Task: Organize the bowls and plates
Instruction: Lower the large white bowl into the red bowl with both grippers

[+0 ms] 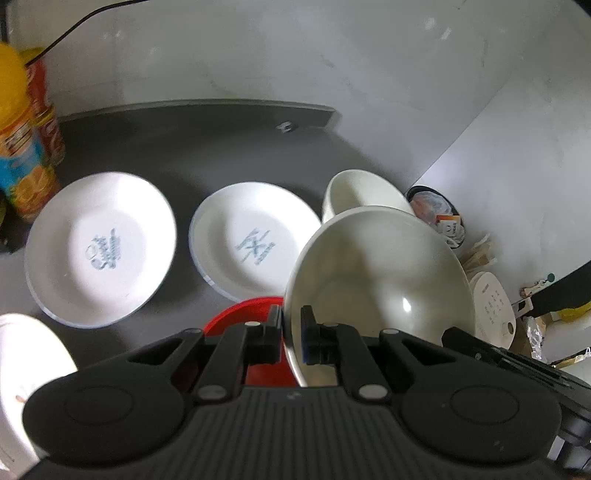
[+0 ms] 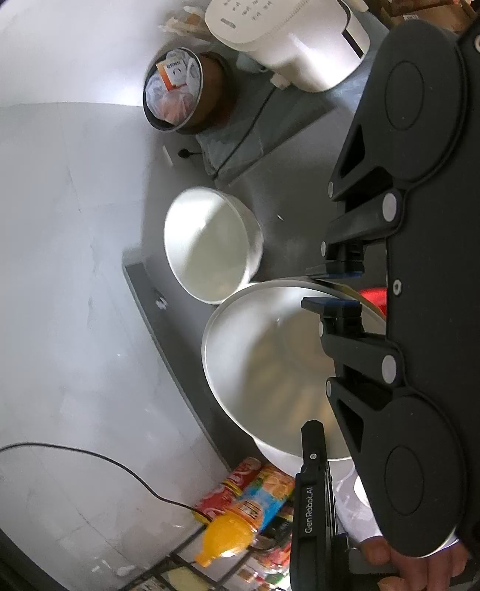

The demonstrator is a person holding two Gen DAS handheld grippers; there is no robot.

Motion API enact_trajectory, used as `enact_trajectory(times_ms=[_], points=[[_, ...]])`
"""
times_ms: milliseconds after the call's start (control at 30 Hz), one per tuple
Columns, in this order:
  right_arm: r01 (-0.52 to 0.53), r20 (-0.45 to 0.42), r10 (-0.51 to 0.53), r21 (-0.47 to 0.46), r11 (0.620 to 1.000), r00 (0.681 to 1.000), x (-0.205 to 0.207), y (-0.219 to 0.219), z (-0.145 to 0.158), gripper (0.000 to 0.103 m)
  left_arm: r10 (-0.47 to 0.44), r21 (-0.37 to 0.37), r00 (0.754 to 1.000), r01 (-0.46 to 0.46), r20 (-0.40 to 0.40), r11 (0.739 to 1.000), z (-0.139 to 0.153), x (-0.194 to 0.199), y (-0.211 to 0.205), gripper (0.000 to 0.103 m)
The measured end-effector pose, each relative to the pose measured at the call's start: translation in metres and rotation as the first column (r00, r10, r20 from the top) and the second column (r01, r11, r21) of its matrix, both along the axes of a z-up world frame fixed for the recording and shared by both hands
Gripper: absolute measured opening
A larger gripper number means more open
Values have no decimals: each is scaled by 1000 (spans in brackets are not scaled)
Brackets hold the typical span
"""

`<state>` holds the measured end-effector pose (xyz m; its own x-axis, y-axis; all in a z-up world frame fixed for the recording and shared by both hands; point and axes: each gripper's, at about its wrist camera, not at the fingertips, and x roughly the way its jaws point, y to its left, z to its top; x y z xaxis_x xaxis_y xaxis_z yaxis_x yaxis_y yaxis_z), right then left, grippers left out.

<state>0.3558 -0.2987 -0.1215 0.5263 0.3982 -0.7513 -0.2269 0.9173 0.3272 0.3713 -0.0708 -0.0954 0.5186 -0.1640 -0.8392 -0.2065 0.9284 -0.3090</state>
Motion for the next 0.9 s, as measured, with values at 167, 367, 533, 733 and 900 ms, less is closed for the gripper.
enact_trajectory(times_ms=[167,367,533,733,900], points=[[-26,-11,26,-13,1000,1000,-10,14,0,10,12,-2,1000,-12,-19,1000,-6,-13,10,8],[-55,-28,54,-31,998,998,-17,28,-6,10,29,-7,999,-29,-45,1000,-17,-24,22,8],[-69,-59,66,-41,997,996,-19,35,-18,10,56,-9,996,-57,-65,998,-30,-33,29,8],[-91,-92,85,-65,994,992,-22,41,-32,10,75,0,992,-75,-100,997,-45,-37,31,8],[-91,-112,82,-70,993,990,-18,43,-40,10,86,14,989,-85,-116,996,-52,-35,28,8]])
